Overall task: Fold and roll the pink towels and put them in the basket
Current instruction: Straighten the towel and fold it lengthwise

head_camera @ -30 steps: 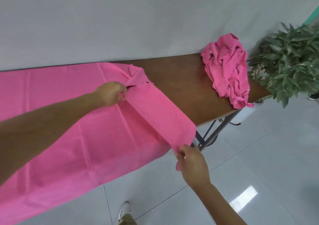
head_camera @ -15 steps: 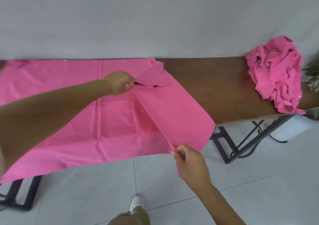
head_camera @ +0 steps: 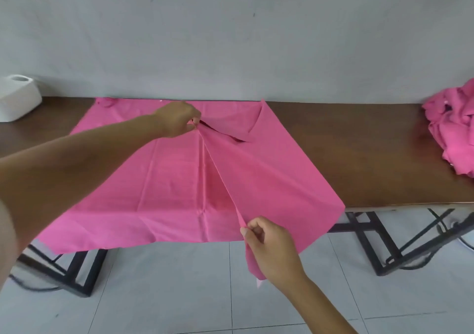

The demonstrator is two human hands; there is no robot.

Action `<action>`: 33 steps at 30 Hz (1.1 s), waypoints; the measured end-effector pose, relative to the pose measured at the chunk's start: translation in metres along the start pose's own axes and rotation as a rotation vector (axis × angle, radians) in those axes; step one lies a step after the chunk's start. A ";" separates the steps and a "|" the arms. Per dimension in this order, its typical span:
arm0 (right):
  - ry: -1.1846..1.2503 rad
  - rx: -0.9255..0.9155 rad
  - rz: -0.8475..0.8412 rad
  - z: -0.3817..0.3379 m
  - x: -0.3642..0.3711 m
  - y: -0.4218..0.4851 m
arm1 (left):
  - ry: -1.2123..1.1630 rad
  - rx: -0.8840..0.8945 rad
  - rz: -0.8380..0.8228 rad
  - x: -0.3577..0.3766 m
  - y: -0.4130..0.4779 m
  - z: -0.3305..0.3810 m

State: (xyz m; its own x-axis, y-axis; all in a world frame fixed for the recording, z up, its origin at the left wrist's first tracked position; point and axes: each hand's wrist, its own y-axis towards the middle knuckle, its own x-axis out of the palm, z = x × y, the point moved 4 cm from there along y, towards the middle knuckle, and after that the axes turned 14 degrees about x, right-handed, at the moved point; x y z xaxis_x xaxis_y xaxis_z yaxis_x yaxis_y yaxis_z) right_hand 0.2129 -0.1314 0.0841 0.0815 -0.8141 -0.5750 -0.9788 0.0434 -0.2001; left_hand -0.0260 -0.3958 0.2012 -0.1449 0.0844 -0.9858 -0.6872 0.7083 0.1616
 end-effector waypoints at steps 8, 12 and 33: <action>0.065 0.000 -0.099 -0.059 0.081 -0.005 | 0.011 0.009 0.018 -0.012 -0.068 -0.062; 0.086 0.019 -0.108 -0.084 0.130 -0.011 | 0.009 -0.011 -0.011 -0.015 -0.101 -0.091; -0.060 -0.066 -0.051 -0.236 0.342 -0.027 | -0.017 -0.027 -0.104 -0.038 -0.245 -0.249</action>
State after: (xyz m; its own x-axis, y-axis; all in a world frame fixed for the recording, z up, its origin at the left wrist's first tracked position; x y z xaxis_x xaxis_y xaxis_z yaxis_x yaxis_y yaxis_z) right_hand 0.2231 -0.5482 0.0803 0.1409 -0.7778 -0.6125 -0.9832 -0.0376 -0.1786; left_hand -0.0292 -0.7467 0.2106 -0.0594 0.0233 -0.9980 -0.7169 0.6946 0.0589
